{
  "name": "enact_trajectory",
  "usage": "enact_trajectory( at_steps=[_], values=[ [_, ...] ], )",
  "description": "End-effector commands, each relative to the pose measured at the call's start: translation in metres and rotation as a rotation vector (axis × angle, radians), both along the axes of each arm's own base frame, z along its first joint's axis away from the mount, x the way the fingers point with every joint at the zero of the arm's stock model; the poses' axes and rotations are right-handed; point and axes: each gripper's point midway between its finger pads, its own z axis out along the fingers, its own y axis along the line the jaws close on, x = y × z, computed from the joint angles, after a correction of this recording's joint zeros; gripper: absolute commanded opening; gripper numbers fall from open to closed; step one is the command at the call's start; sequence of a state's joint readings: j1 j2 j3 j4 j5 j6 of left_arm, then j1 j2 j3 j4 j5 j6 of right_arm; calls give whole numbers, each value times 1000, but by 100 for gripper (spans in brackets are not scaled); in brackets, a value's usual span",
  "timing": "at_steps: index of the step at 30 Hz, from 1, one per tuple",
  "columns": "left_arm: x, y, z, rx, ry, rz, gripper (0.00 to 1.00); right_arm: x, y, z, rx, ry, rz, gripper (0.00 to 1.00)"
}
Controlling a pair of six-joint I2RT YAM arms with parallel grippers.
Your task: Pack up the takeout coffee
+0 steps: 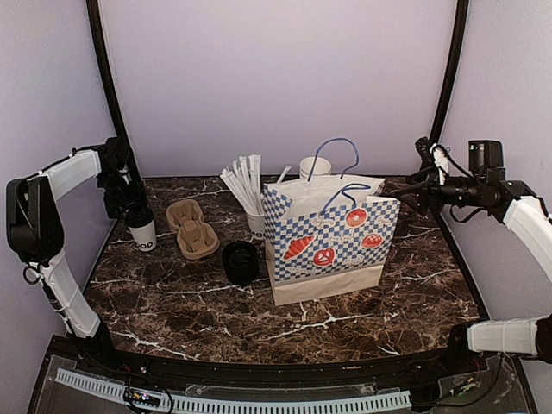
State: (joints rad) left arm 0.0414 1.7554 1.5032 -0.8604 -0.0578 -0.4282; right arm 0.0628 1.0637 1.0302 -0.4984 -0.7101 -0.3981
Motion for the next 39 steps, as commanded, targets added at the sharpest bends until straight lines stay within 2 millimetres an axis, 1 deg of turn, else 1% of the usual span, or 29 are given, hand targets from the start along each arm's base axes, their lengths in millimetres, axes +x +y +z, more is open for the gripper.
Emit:
enact_trajectory(
  at_steps=[1,4,7,9,12,14,17,24,28,39],
  values=[
    [-7,-2,3,-18,21,0,79,-3,-2,-10,-9,20,-9,69],
    [-9,0,15,-5,-5,-6,79,-3,-1,-11,-5,27,-1,70],
    [-11,-1,34,0,-54,-14,79,-2,0,-13,-4,33,2,70],
    [-13,-1,44,1,-80,-16,79,-2,0,-14,-3,35,4,70],
    [-18,-4,49,-18,-94,-16,80,-2,0,-16,-2,41,5,70],
    [-21,-12,48,-57,-98,-23,81,-1,0,-16,-2,41,7,70],
    [-25,-20,40,-95,-73,-25,81,-2,1,-16,-1,42,10,70],
    [-27,-24,26,-98,-35,-19,83,-4,2,-16,-3,39,21,70],
    [-27,-24,19,-81,-7,-18,83,-6,2,-16,-2,37,28,70],
    [-29,-12,3,0,49,-6,83,-7,3,-18,-1,47,38,70]
  ],
)
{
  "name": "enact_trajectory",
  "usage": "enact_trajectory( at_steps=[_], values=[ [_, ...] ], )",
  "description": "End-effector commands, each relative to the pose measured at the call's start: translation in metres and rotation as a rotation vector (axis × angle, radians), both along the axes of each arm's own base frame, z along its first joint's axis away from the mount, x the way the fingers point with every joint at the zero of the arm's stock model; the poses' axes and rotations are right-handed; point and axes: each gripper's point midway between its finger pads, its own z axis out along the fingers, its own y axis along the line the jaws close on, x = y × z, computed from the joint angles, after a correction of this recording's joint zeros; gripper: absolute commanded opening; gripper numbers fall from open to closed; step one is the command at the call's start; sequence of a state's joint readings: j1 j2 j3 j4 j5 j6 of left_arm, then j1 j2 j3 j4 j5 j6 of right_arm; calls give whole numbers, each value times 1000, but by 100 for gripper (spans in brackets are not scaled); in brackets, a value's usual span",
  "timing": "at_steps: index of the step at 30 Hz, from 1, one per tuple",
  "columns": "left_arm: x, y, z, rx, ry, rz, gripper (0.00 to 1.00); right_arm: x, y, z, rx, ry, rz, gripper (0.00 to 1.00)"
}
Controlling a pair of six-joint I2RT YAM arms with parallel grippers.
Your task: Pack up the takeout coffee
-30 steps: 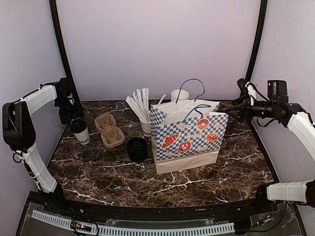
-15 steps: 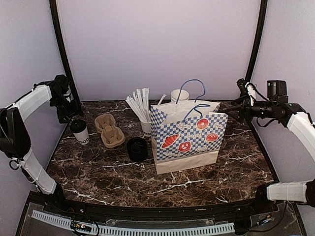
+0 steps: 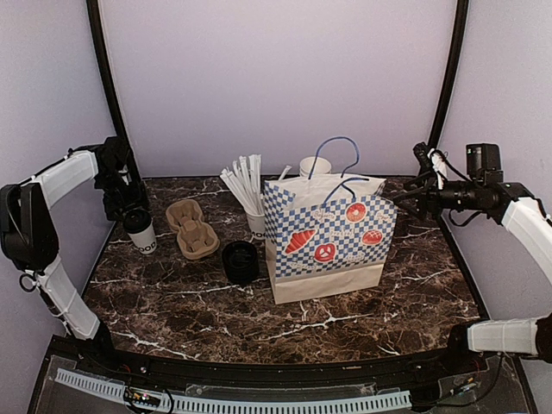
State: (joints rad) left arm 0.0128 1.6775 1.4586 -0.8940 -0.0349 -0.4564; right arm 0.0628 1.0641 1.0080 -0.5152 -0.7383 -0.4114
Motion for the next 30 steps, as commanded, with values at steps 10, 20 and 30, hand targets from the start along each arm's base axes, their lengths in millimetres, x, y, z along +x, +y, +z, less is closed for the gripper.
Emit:
enact_trajectory(
  at_steps=[10,20,30],
  values=[
    [-2,2,-20,24,60,-5,80,-4,2,-7,-1,17,26,70],
    [-2,-7,-19,-19,70,-43,56,-8,5,2,8,19,47,70],
    [-16,-32,53,-2,-66,-202,50,-23,5,86,-49,-62,110,74]
  ],
)
